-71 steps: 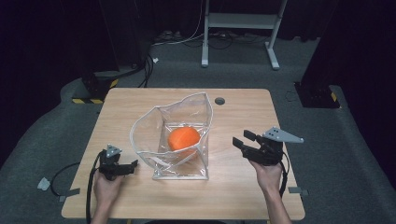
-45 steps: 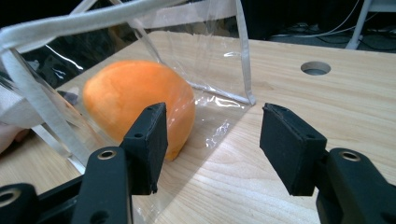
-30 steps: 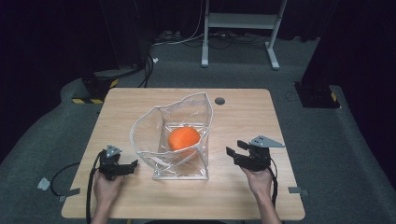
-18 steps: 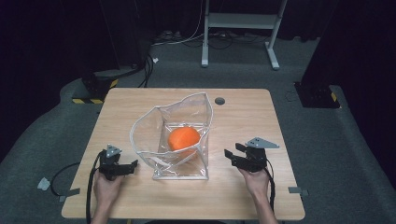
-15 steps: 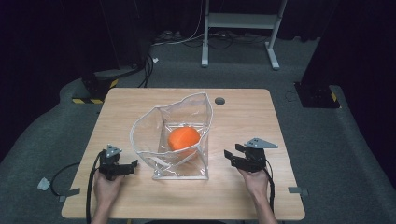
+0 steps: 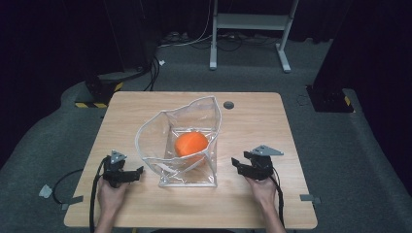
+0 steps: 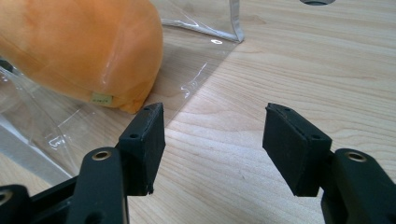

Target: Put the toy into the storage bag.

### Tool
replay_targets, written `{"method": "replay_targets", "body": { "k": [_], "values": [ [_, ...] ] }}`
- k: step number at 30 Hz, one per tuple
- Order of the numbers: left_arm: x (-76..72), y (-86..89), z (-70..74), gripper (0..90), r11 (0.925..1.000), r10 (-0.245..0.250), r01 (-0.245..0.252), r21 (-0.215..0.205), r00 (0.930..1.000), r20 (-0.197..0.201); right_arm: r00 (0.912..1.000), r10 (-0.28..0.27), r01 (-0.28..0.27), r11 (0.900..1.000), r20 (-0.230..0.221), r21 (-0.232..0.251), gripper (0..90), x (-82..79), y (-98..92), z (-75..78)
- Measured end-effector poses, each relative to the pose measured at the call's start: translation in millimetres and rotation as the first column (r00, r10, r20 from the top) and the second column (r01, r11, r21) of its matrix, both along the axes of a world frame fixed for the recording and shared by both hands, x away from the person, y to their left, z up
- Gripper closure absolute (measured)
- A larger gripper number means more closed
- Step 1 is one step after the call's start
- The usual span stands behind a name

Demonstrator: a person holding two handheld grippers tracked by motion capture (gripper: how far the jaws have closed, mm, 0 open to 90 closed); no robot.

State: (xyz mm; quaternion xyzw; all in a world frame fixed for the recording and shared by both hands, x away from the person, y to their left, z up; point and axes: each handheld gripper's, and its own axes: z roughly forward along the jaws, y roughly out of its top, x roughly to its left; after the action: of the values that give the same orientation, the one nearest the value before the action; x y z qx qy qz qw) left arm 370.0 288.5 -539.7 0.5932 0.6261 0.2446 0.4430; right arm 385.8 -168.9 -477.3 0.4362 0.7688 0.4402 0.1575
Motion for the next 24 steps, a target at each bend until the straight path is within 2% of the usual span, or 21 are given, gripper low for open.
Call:
{"method": "replay_targets", "body": {
  "k": [10, 24],
  "values": [
    [0.0, 0.0, 0.0, 6.9, 1.0000, 0.000, 0.000, 0.000, 1.0000, 0.000, 0.9998, -0.019, 0.020, 0.998, 0.005, -0.062, 37.9, 1.7, 4.3, -8.1],
    [0.0, 0.0, 0.0, 6.8, 1.0000, 0.000, 0.000, 0.000, 1.0000, 0.000, 0.9992, -0.039, 0.039, 0.993, 0.001, -0.110, 36.4, 6.0, 8.5, -16.5]
  ]
}}
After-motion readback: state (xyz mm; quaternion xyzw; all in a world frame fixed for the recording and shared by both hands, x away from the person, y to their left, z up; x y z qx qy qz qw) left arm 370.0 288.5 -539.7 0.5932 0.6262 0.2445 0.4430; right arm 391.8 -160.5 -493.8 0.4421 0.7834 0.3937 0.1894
